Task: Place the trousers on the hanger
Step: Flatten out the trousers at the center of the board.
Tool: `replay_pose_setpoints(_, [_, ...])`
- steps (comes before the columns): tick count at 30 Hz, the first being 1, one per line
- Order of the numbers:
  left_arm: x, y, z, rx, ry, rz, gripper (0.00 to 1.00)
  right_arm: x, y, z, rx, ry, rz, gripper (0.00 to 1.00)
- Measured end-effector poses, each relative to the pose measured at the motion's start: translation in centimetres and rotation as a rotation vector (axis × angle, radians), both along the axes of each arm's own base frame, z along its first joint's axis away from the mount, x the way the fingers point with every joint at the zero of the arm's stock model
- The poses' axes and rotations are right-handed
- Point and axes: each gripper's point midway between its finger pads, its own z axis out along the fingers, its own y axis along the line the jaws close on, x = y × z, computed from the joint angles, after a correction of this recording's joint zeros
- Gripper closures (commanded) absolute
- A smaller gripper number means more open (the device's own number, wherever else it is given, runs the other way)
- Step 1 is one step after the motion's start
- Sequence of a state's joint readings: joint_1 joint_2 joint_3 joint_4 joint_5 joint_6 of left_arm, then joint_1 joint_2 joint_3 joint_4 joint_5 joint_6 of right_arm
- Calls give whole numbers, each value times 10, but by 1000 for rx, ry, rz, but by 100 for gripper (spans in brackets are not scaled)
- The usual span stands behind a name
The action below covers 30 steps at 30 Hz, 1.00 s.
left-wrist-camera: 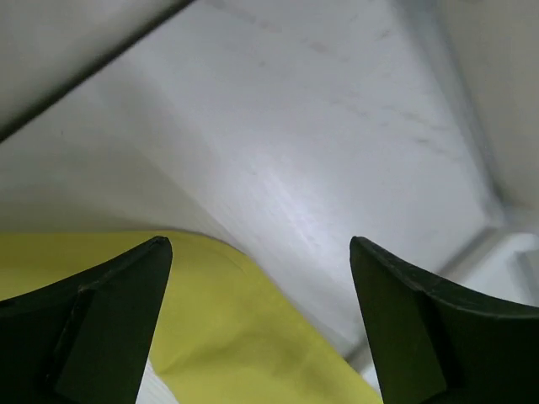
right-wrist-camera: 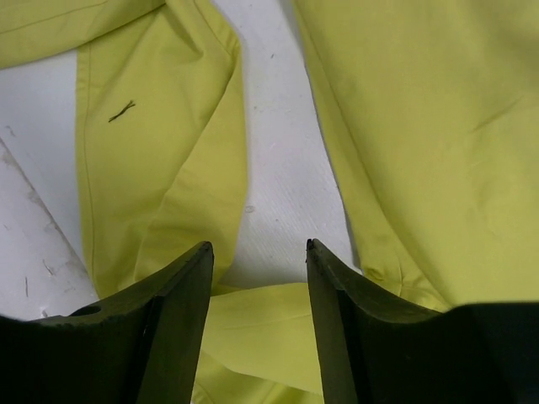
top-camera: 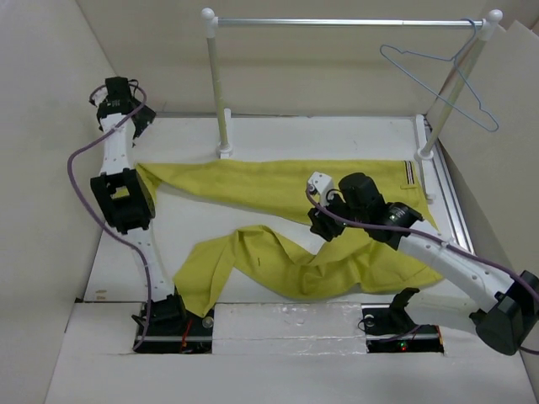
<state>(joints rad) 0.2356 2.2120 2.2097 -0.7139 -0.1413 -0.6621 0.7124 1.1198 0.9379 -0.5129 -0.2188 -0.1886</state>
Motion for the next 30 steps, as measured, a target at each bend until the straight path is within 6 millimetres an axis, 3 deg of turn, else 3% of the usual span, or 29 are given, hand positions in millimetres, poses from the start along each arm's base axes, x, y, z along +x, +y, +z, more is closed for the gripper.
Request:
replay_pose_setpoints(1, [1,0,-3,-1,6,0,15,1,0,1,0,-1,0,42])
replay_pose_setpoints(3, [-7,0,-54,-18,120,-7,17,3,1,-1,1,4,1,45])
replay_pose_setpoints(4, [-21,-3,-80,-28,196,-11,20,4,3,-4,-3,9,4,54])
replay_pose_setpoints(5, [-37,-5,-96,-31,256,-11,23,6,5,-8,-9,17,6,86])
replay_pose_setpoints(6, [-51,-6,-106,-26,298,-11,25,8,8,-14,-19,24,13,99])
replay_pose_setpoints(9, [-94,-11,-112,-6,355,3,32,22,21,-34,-48,67,12,100])
replay_pose_setpoints(10, [-109,-13,-107,4,348,9,35,27,27,-42,-60,78,16,99])
replay_pose_setpoints(11, [-124,-16,-102,8,335,19,36,34,32,-48,-73,87,18,75])
replay_pose_setpoints(14, [-158,-21,-81,9,274,62,36,59,50,-65,-109,91,22,40])
replay_pose_setpoints(18, [-173,-21,-74,3,216,106,29,89,66,-90,-171,81,26,36])
replay_pose_setpoints(23, [-175,-22,-82,-8,228,95,25,96,57,-128,-251,126,14,36])
replay_pose_setpoints(24, [-174,-23,-81,-9,223,87,25,97,55,-133,-265,131,4,38])
replay_pose_setpoints(25, [-173,-23,-82,-7,223,80,25,100,51,-139,-279,135,-9,50])
replay_pose_setpoints(26, [-172,-23,-84,-9,226,76,25,103,47,-144,-289,140,-23,78])
replay_pose_setpoints(28, [-171,-23,-95,-12,251,68,32,111,38,-149,-299,146,-69,100])
replay_pose_setpoints(30, [-169,-22,-112,-16,293,63,45,122,26,-148,-292,144,-126,100])
